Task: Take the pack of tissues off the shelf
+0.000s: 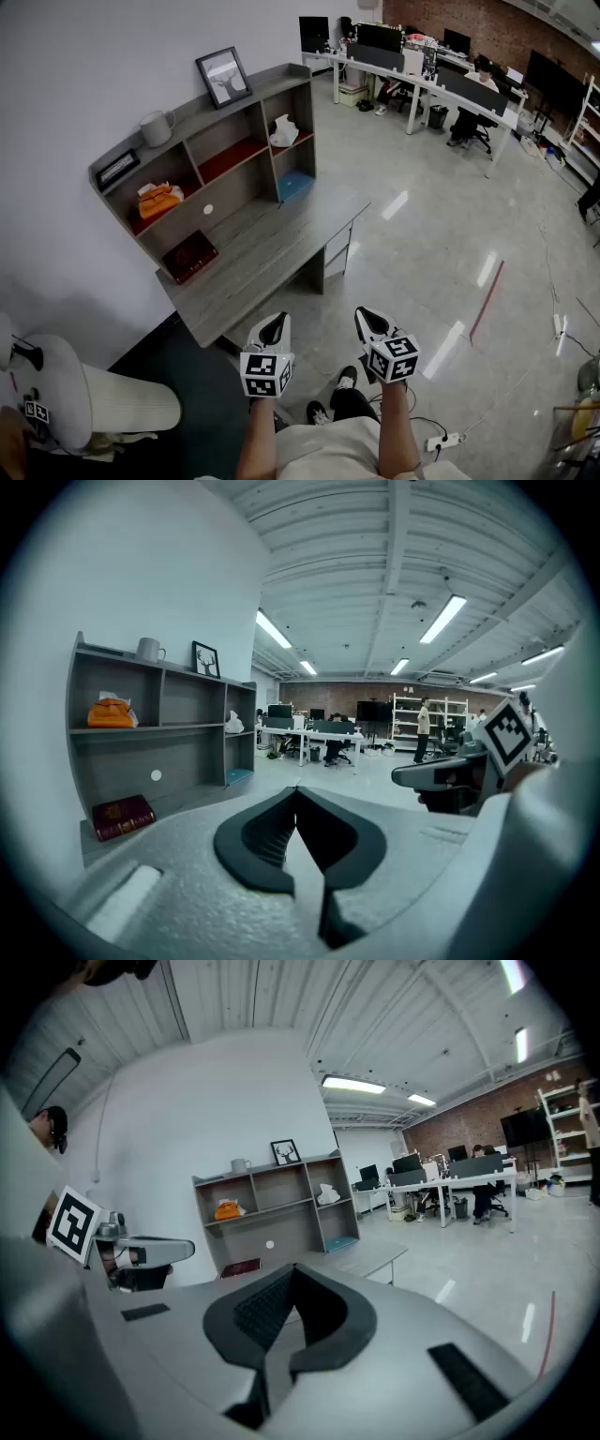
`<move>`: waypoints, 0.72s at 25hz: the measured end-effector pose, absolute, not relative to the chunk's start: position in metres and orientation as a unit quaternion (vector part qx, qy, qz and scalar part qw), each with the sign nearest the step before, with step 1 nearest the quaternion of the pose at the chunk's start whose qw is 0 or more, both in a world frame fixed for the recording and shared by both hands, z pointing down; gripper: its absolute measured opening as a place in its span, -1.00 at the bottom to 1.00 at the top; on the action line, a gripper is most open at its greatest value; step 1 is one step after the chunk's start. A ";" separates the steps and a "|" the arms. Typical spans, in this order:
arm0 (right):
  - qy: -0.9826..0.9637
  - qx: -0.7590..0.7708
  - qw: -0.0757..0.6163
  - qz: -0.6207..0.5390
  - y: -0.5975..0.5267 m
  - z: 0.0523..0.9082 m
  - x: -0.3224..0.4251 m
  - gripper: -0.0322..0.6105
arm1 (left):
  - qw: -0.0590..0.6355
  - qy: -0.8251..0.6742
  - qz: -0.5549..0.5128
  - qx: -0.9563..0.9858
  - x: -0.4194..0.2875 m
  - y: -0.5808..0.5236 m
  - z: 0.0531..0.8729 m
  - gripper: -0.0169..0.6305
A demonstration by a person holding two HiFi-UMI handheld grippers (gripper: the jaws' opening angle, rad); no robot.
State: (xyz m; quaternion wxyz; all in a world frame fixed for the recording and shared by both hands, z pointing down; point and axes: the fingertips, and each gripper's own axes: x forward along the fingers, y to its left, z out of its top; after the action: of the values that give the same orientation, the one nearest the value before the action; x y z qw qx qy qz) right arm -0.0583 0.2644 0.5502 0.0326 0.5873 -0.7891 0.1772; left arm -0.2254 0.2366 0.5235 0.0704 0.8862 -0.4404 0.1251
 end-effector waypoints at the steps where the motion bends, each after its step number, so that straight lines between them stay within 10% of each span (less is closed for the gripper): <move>1: -0.791 0.585 0.037 0.174 0.264 0.549 -0.059 -0.85 | 0.072 -0.442 0.122 0.886 -0.225 0.236 0.523 -0.92; 18: -0.797 0.583 0.043 0.153 0.214 0.520 -0.056 -0.85 | 0.088 -0.446 0.125 0.882 -0.213 0.181 0.512 -0.92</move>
State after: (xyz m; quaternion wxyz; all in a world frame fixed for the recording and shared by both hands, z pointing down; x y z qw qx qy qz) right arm -0.0557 0.2142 0.5204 0.0435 0.5826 -0.7971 0.1526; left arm -0.2128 0.1815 0.5122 0.0883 0.8818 -0.4462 0.1248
